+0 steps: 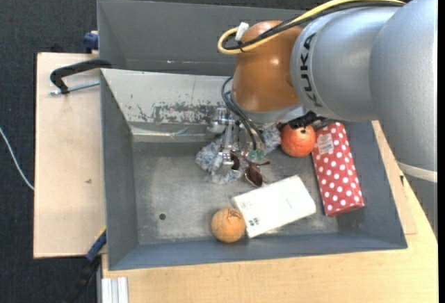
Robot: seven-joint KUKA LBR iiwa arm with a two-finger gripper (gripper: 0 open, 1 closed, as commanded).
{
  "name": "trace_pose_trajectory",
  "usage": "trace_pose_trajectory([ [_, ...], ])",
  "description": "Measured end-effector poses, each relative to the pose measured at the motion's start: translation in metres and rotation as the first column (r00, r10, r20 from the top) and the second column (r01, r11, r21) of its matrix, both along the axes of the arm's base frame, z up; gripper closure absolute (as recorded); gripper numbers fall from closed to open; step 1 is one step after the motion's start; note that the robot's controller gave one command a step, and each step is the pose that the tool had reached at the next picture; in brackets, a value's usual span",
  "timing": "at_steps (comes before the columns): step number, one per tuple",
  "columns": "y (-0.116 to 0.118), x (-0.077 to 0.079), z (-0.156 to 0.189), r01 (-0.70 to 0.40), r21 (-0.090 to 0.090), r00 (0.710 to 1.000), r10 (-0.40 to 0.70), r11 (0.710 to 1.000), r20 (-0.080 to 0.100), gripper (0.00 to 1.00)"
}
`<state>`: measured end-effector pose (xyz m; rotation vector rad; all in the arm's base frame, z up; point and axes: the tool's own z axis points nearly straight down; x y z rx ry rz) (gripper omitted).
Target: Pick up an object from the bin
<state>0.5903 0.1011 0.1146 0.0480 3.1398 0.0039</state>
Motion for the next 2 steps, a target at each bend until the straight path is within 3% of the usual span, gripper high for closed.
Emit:
trace_pose_trajectory([
  [1,-0.0198,0.0045,-0.0387,0.060,0.003,0.998,-0.060,0.998,0.007,1.00],
  [2,-0.0199,0.0045,-0.0387,0.060,0.003,0.998,-0.060,0.998,0.007,1.00],
])
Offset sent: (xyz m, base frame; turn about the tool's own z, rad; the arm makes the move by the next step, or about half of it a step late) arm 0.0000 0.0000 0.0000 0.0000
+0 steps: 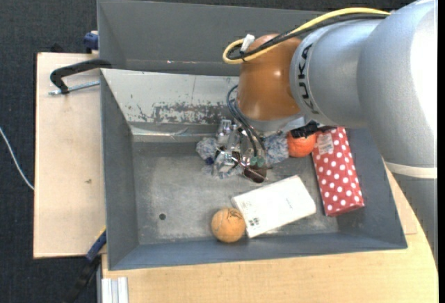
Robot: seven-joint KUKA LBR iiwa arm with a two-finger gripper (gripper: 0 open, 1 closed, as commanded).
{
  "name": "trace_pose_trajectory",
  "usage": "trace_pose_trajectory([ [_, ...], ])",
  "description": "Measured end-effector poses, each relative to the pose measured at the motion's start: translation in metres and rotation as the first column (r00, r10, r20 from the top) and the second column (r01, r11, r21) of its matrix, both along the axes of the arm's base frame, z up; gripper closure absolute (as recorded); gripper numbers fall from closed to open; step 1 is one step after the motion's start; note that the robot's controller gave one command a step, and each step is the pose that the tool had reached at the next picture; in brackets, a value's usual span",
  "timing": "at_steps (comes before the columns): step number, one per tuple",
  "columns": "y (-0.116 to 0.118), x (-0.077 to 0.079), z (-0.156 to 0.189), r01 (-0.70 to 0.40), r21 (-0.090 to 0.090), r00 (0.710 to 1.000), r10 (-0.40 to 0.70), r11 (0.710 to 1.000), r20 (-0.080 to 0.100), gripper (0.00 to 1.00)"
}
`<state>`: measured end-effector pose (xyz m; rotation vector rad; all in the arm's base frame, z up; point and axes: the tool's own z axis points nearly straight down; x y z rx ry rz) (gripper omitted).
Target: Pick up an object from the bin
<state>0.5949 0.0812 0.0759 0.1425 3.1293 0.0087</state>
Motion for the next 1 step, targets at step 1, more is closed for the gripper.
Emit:
trace_pose_trajectory([
  [1,-0.0189,-0.0022,0.1245,-0.018,-0.003,1.000,0.018,1.000,-0.005,1.00],
])
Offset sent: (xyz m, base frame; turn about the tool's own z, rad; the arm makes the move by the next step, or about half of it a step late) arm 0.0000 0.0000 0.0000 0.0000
